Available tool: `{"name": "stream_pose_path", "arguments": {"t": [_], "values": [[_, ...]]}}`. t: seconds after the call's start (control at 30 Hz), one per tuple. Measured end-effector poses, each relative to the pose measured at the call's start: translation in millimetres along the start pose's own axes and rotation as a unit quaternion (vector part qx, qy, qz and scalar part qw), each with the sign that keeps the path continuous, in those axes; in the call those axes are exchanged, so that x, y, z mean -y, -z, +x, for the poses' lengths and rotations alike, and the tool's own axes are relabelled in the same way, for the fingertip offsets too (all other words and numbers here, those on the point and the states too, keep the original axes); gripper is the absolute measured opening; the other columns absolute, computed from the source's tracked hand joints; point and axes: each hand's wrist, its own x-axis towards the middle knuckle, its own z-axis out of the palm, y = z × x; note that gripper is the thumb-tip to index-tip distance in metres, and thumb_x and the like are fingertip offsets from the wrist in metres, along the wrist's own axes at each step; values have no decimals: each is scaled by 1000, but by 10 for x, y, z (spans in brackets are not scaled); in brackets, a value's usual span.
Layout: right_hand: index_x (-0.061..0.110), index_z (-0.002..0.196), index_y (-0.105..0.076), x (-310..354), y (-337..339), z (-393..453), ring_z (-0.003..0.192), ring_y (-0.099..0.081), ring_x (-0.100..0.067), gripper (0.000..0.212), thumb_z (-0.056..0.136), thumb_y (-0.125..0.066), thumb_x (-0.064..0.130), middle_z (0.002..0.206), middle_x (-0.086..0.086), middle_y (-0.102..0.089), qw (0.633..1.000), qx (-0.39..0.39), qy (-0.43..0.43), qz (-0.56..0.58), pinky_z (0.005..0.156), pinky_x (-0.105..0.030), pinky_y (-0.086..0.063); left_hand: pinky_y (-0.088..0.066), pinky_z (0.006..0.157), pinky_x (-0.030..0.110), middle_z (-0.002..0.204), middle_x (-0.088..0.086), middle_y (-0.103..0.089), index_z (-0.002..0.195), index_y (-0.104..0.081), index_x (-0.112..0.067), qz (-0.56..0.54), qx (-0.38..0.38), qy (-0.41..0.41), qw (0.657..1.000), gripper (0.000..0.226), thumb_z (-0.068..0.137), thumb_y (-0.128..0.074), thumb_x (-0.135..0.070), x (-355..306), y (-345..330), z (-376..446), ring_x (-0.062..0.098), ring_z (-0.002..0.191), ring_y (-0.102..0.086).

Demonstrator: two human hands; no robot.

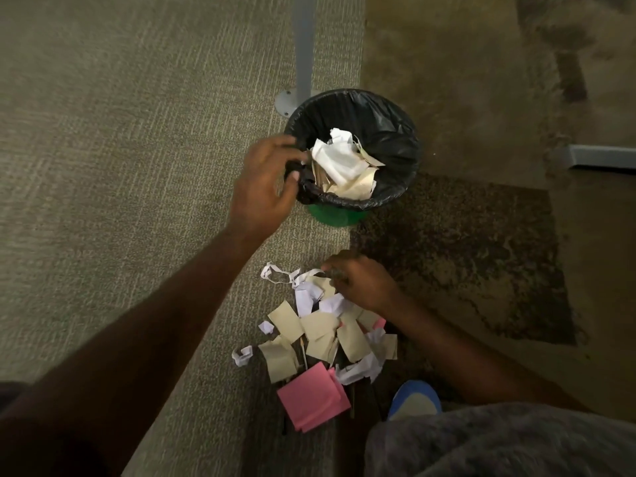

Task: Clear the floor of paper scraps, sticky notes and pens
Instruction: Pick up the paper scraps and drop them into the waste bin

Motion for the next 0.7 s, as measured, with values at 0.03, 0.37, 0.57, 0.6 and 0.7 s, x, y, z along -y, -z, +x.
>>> {"name": "stream_pose_path", "arguments": {"t": [0.03,0.37,0.57,0.6,0.7], "values": [[22,128,-63,12,-46,-8,115,-62,-26,44,85,-70,23,129,-5,-63,1000,0,-3,-13,89,-34,-52,-39,106,23,130,6,-55,117,-61,-13,-8,-29,31,999,26,92,-57,-13,40,15,-86,17,126,-49],[36,155,-6,287,-547,51,146,-15,-46,129,57,-87,58,165,-11,-4,963,177,-27,-200,105,-65,-39,-37,112,48,163,4,-17,154,-18,-25,225,487,62,842,102,73,-74,-55,418,-149,-1558,28,146,-25],[20,140,-40,393,-787,-6,127,-42,-36,61,86,-67,29,139,-12,-38,964,85,13,-250,92,-50,-53,-47,88,41,129,4,-51,138,-38,-20,315,449,5,836,83,70,-80,-43,300,-312,-1659,25,116,-51],[18,140,-41,379,-795,-15,126,-43,-36,55,89,-61,22,139,-13,-42,969,85,26,-231,94,-48,-51,-46,89,40,127,4,-52,134,-41,-19,308,444,24,841,76,72,-79,-40,295,-313,-1660,25,116,-51],[16,136,-51,327,-728,-32,118,-50,-35,50,88,-55,6,132,-14,-52,991,49,39,-122,92,-46,-50,-43,92,39,124,6,-59,127,-48,-17,267,443,94,851,58,78,-75,-32,317,-299,-1670,28,116,-53]]}}
